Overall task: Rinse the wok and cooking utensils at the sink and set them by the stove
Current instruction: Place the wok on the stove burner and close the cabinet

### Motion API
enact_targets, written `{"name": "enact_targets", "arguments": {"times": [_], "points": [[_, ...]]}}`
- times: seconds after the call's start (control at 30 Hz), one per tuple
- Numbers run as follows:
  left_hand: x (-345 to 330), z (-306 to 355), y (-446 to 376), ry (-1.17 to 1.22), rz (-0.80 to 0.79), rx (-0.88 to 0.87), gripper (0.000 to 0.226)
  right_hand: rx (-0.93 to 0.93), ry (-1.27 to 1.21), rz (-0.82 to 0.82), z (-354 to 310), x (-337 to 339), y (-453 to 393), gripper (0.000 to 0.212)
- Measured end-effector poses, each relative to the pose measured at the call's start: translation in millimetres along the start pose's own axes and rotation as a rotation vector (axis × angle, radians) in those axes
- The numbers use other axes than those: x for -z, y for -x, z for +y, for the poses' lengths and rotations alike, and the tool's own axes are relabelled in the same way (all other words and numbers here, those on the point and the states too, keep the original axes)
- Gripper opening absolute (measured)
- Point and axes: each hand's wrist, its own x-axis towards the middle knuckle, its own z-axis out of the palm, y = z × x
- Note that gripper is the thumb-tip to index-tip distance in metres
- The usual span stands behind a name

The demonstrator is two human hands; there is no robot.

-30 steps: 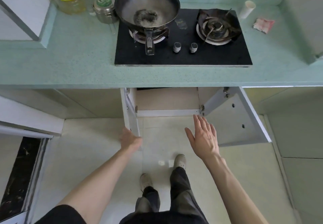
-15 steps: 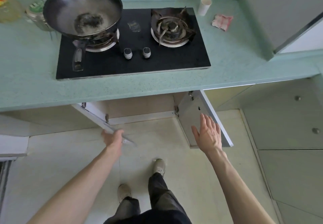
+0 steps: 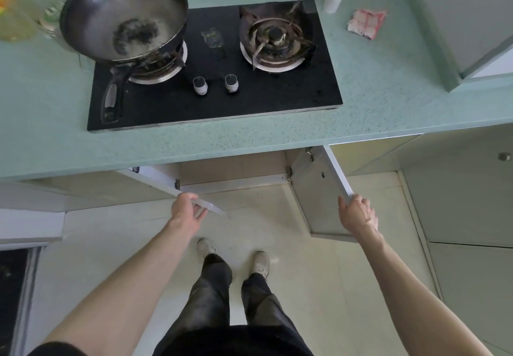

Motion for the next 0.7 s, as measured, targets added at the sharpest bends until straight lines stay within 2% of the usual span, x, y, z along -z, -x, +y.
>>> {"name": "enact_targets", "arguments": {"times": [0.2,0.3,0.37,0.43,0.6,0.7], "points": [[-12.0,7.2,9.2,0.030,0.033,0.036,0.026,-0.081,-0.166,-0.066,-17.6,-3.4,1.1,0.042],[-12.4,9.4,9.0,0.035,0.006,0.005,0.030,-0.081,-0.240,-0.108,-38.1,-12.0,13.4,0.036],[-9.5,10.0,5.4,0.032,-0.041,-0.007,0.041,-0.088,-0.324,-0.142,-55.3,-18.6,26.6,0.033],[-7.4,14.2,3.1,0.045,-0.070,0.016,0.044,-0.107,-0.477,-0.179,-75.8,-26.7,41.3,0.027],[4.8,31.1,-0.9,0.093,-0.179,0.071,0.031,-0.174,-1.041,-0.268,-137.2,-56.7,65.3,0.023],[12.5,39.9,-7.5,0.104,-0.241,0.086,0.040,-0.215,-1.370,-0.367,-179.6,-63.1,63.5,0.020]]}}
